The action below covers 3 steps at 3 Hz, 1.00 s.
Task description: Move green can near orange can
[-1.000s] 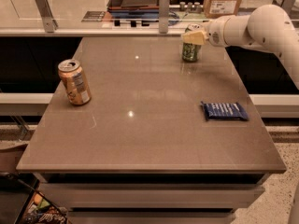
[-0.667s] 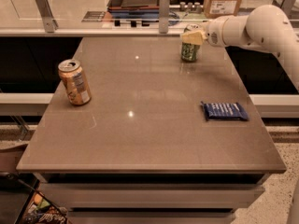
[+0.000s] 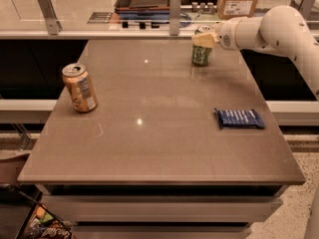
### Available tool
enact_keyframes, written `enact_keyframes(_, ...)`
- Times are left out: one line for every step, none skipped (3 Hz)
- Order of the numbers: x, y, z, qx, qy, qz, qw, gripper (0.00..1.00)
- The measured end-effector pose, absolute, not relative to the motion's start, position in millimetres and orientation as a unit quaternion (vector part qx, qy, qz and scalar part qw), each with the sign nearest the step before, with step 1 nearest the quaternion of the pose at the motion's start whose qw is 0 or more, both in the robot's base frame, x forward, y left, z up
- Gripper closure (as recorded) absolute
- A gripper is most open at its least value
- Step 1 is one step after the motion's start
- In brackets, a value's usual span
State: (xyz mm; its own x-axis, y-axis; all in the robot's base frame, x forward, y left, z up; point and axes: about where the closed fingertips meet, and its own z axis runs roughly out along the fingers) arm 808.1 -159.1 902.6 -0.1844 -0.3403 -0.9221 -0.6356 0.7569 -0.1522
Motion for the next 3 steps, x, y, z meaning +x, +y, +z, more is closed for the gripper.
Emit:
enact_keyframes(806.1,-153.2,908.6,-0.328,0.756,0.142,0.549,1.0)
enact_keyframes(793.7,-137.5,923.4,-0.339,0.754,0.154,0.541,1.0)
enact_keyframes(776.4,-117.0,939.6,-0.35,0.75,0.162,0.537,1.0)
